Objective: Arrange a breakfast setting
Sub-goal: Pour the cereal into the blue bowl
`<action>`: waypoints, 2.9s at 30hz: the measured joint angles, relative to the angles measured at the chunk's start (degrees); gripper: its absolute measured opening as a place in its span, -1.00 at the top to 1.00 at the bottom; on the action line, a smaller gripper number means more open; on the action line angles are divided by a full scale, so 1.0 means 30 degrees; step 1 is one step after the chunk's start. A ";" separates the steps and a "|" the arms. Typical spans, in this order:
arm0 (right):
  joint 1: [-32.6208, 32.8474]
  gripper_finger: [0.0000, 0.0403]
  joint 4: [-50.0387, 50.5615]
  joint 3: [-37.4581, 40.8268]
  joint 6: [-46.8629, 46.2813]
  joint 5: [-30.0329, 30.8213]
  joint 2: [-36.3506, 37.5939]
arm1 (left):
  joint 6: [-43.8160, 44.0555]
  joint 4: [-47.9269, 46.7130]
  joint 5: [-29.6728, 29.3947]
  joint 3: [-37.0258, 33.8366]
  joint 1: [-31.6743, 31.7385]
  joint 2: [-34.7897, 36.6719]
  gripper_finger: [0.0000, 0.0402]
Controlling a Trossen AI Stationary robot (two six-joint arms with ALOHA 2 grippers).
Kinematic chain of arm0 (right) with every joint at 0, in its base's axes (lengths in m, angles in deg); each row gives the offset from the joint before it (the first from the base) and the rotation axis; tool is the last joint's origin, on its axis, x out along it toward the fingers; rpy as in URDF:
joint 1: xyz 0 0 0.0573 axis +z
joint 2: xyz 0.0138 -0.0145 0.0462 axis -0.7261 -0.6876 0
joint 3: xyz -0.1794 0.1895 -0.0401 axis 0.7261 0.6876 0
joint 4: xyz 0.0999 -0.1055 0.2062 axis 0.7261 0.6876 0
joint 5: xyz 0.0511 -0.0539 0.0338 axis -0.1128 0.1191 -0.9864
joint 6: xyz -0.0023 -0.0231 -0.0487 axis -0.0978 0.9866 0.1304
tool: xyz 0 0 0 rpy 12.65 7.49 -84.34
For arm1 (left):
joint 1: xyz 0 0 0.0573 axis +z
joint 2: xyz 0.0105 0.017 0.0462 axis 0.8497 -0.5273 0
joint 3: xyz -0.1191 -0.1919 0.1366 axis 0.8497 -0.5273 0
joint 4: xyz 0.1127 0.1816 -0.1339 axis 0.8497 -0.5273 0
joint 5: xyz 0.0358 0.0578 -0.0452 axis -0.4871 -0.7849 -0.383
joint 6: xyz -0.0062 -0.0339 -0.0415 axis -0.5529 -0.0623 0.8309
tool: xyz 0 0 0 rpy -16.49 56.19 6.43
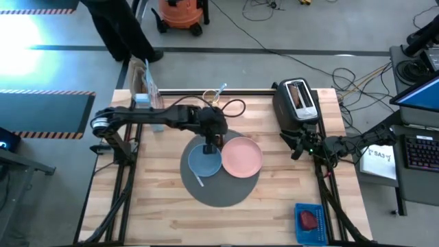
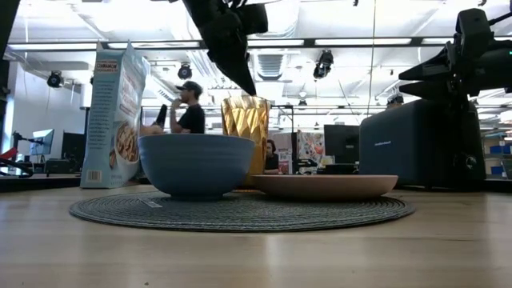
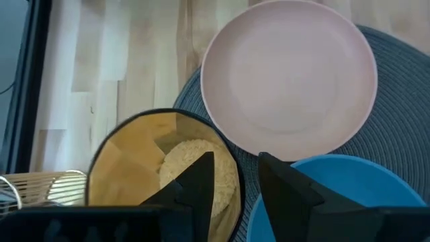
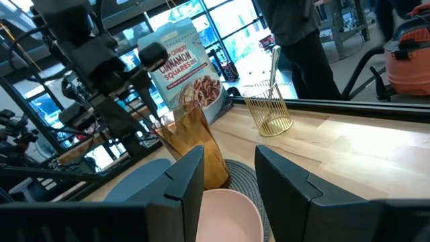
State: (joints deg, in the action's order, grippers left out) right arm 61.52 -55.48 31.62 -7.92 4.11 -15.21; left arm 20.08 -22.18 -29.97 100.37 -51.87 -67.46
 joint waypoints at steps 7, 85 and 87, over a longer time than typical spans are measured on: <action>0.0003 0.39 0.0003 -0.0004 -0.0005 0.0007 0.0000 | -0.0007 -0.0413 0.0022 0.0404 -0.0171 0.0312 0.50; 0.0007 0.39 0.0007 -0.0007 0.0000 0.0007 0.0000 | 0.8384 2.2210 -1.9785 -2.2622 -1.1253 1.2661 0.50; 0.0005 0.39 0.0007 -0.0007 -0.0005 0.0000 0.0000 | 0.9242 2.2174 -2.0758 -2.2622 -1.1597 1.2343 0.50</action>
State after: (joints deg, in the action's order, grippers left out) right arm 61.53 -55.45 31.60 -7.94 4.11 -15.21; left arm 47.81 44.34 -92.24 32.51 -86.66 -30.43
